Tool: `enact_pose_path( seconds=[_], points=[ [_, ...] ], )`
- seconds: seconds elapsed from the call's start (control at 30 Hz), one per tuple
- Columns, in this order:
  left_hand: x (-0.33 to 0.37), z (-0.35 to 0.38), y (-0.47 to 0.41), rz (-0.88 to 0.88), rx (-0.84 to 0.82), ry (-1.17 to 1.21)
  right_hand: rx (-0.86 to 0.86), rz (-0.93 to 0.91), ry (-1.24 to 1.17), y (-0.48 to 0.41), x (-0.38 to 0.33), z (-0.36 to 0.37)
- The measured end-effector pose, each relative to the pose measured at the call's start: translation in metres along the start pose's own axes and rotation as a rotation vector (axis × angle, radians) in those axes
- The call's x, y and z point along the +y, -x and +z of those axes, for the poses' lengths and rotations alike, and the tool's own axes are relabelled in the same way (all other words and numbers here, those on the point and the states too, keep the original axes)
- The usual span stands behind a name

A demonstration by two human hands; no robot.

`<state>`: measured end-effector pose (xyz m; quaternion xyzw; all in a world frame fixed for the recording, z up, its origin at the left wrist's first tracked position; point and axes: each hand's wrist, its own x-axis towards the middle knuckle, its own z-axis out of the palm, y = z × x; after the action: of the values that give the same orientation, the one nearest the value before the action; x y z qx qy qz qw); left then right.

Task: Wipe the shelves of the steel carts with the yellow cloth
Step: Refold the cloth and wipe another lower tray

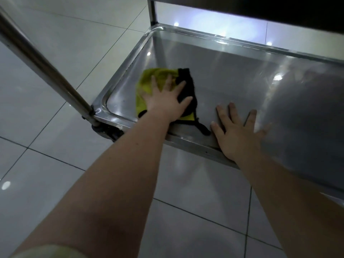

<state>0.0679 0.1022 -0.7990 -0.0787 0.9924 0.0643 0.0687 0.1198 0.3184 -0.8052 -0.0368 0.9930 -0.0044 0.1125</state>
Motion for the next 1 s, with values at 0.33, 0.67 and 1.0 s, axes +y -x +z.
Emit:
enact_pose_path(
  seconds=[0.33,0.67,1.0],
  points=[
    [0.029,-0.001,-0.028,0.236,0.001,-0.038,0.044,0.034,0.014,0.003,0.005,0.000],
    [-0.088,-0.018,-0.052,-0.173,0.020,-0.045,0.043,0.007,0.010,0.002,0.004,0.000],
    [0.121,0.008,-0.034,0.377,-0.072,-0.089,0.130,0.120,-0.320,0.005,0.012,-0.001]
  ],
)
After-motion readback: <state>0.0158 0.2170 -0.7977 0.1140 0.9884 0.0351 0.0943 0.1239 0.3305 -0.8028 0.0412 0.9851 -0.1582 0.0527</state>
